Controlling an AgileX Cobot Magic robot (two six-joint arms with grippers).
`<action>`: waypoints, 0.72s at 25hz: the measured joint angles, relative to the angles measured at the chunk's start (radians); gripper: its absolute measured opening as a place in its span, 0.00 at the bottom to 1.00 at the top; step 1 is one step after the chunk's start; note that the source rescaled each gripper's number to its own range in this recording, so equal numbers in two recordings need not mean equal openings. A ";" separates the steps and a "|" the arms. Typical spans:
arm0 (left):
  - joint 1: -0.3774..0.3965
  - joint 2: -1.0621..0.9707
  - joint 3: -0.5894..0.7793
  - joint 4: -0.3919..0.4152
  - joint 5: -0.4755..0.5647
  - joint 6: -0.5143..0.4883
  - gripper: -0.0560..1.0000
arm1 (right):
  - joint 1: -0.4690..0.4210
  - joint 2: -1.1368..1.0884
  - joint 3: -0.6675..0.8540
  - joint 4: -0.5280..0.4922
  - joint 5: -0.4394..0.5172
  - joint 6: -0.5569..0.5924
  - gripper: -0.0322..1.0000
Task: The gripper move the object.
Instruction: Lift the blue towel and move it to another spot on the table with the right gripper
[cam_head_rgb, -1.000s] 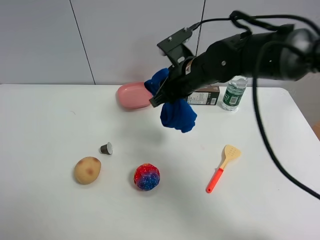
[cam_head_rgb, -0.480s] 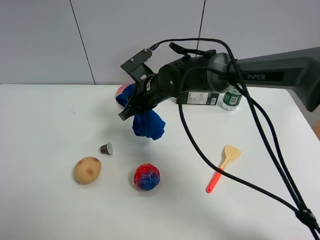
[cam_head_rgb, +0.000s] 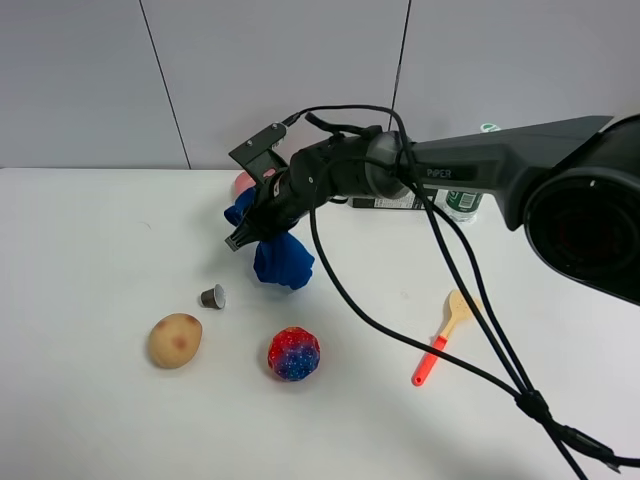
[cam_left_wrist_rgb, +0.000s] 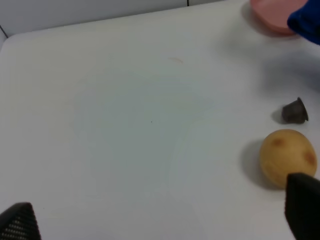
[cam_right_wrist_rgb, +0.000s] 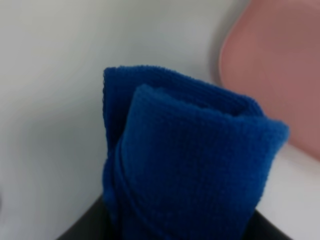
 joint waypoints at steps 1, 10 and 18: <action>0.000 0.000 0.000 0.000 0.000 0.000 1.00 | 0.000 0.010 -0.003 -0.001 0.003 -0.001 0.03; 0.000 0.000 0.000 0.001 0.000 0.000 1.00 | 0.000 0.037 -0.006 0.000 -0.002 0.001 0.04; 0.000 0.000 0.000 0.001 0.000 0.000 1.00 | 0.000 0.038 -0.006 0.005 -0.076 0.021 0.71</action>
